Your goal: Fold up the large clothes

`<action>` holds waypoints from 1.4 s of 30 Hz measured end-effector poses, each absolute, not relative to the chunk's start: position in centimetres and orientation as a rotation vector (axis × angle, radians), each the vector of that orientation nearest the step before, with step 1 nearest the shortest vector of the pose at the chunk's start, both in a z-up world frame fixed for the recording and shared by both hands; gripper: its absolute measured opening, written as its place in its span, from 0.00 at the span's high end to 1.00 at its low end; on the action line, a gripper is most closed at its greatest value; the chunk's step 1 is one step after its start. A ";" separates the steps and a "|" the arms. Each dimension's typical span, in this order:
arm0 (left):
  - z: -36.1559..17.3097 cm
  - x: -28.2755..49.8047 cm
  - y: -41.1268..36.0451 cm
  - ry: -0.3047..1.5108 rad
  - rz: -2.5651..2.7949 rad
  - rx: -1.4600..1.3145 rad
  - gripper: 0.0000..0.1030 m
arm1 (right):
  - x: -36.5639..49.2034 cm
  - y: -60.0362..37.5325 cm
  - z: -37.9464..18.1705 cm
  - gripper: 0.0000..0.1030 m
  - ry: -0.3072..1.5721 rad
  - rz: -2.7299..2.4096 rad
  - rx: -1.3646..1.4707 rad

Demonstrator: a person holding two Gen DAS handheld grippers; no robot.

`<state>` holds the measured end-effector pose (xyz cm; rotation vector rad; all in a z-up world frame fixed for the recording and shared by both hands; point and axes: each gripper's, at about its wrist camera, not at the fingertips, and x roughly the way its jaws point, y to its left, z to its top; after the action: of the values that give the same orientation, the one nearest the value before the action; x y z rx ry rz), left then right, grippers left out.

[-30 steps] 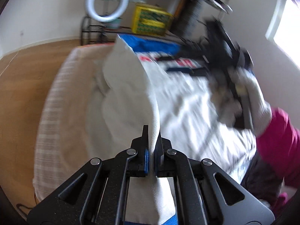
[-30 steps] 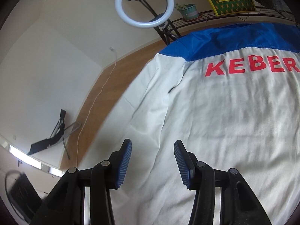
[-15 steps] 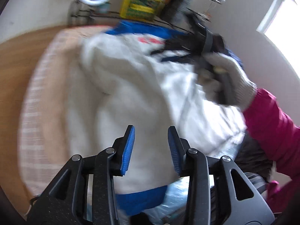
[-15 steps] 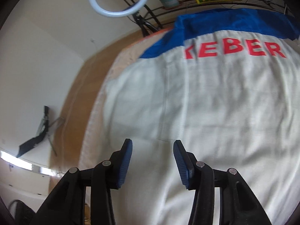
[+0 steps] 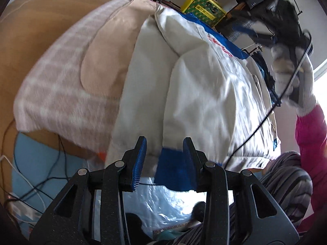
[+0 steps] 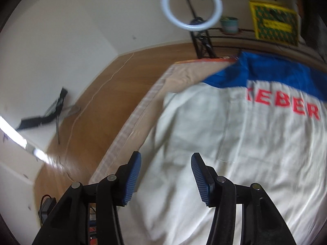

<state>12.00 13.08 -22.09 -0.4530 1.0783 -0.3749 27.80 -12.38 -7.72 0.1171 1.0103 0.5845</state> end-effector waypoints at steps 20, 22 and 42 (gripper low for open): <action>-24.0 11.0 12.1 1.016 -0.473 -0.552 0.90 | 39.2 1.3 -15.0 0.46 1.143 0.379 -0.218; -23.8 10.8 12.1 1.011 -0.475 -0.559 0.93 | 39.9 2.0 -16.1 0.46 1.152 0.352 -0.248; -22.9 7.5 14.8 0.996 -0.350 -0.537 0.98 | 43.6 1.7 -15.5 0.98 1.104 0.325 -0.148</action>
<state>7.47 14.78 -22.90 -0.5371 0.9964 -0.3500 43.64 1.69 -15.48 -0.1480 1.1036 0.3247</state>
